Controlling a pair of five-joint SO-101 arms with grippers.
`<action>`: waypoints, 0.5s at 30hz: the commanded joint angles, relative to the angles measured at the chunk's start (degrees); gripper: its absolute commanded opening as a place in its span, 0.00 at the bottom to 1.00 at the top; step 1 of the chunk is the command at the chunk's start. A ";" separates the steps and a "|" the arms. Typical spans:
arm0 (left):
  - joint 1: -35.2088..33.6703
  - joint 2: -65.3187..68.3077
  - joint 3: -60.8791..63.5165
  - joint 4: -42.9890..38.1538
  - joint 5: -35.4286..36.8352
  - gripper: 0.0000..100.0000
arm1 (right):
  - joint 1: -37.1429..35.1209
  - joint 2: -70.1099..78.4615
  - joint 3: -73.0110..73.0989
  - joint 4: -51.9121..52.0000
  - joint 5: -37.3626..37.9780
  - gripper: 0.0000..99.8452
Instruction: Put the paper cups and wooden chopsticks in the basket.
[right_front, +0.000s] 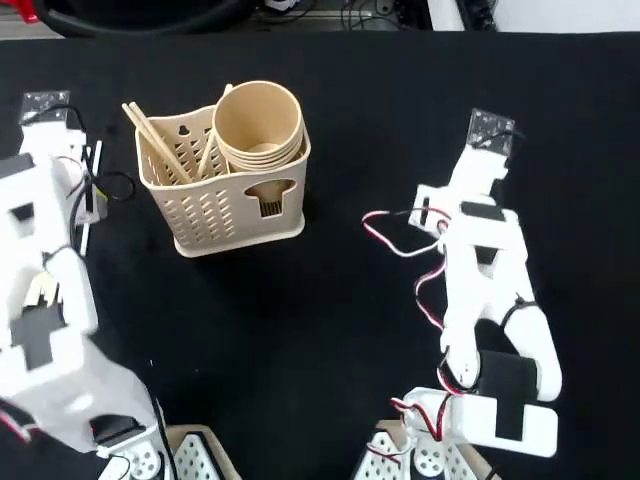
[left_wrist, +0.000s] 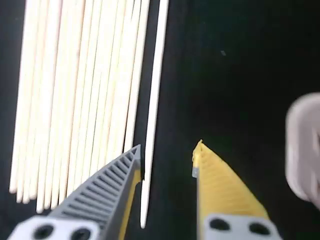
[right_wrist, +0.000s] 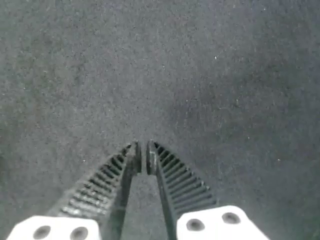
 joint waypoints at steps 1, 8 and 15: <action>0.75 12.66 -15.52 0.00 0.26 0.18 | -1.32 -1.71 0.48 -2.29 3.25 0.04; 0.84 27.25 -28.88 0.00 0.26 0.17 | -4.22 -1.71 0.92 -2.29 5.27 0.04; 0.84 34.73 -31.16 -0.09 0.26 0.17 | -4.31 -1.71 0.92 -2.29 5.27 0.04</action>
